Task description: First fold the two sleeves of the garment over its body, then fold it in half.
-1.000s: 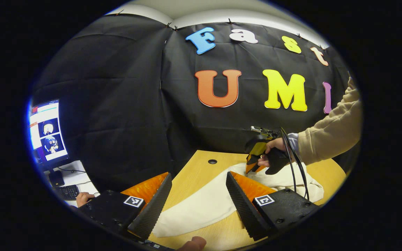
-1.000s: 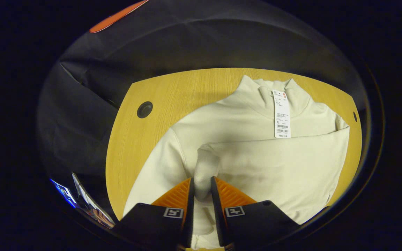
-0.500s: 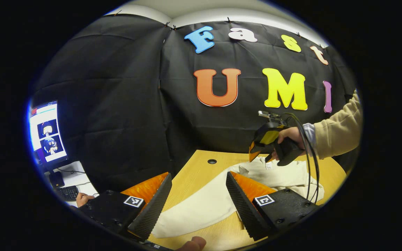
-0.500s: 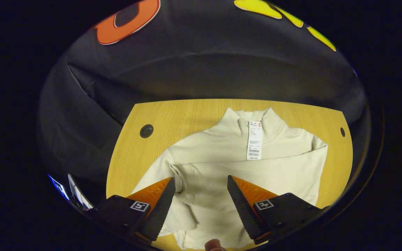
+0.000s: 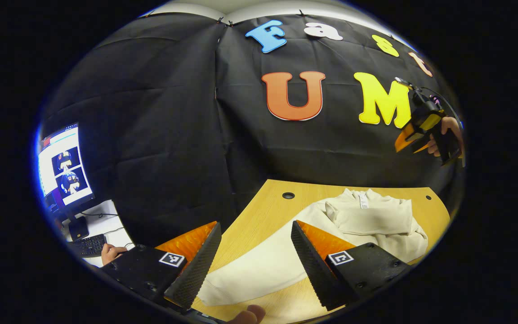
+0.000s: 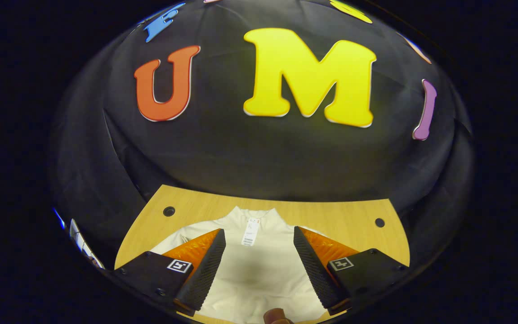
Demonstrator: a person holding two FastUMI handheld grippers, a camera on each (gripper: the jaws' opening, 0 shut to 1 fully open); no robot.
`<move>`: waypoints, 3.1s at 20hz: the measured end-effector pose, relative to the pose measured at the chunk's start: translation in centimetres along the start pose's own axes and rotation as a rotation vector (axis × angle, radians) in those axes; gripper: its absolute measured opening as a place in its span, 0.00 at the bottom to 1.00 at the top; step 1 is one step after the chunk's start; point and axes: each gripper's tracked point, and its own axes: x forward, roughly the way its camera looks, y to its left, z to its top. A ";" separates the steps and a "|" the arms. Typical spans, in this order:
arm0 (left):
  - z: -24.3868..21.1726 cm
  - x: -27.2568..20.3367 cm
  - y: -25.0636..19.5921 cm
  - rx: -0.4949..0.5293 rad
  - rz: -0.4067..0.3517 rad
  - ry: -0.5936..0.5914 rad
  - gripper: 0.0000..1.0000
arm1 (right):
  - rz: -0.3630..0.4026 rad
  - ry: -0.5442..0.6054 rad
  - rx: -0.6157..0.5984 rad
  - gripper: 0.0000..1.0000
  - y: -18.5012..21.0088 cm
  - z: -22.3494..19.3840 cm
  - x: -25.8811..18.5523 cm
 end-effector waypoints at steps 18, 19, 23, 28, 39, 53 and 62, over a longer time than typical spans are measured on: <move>-10.1 -0.2 -3.1 -0.088 0.117 0.301 1.00 | -0.141 -0.290 0.062 0.94 -18.7 -7.3 -18.4; -10.7 -0.3 -2.7 -0.096 0.137 0.317 0.99 | -0.144 -0.276 0.084 0.94 -18.9 -8.1 -18.6; -13.7 -0.8 0.9 -0.148 0.285 0.414 1.00 | -0.127 -0.255 0.095 0.94 -18.7 -9.1 -18.3; -18.0 -0.8 6.1 -0.274 0.431 0.537 0.99 | -0.142 -0.269 0.099 0.94 -18.9 -7.9 -17.7; -22.9 0.5 10.9 -0.420 0.525 0.694 0.99 | -0.090 -0.238 0.024 0.94 -10.6 -7.0 -16.8; -23.8 1.4 10.6 -0.497 0.488 0.762 0.93 | -0.091 -0.221 0.019 0.94 -10.2 -8.5 -18.9; -23.6 2.2 9.7 -0.484 0.452 0.776 0.56 | -0.121 -0.235 0.073 0.94 -14.7 -9.7 -20.5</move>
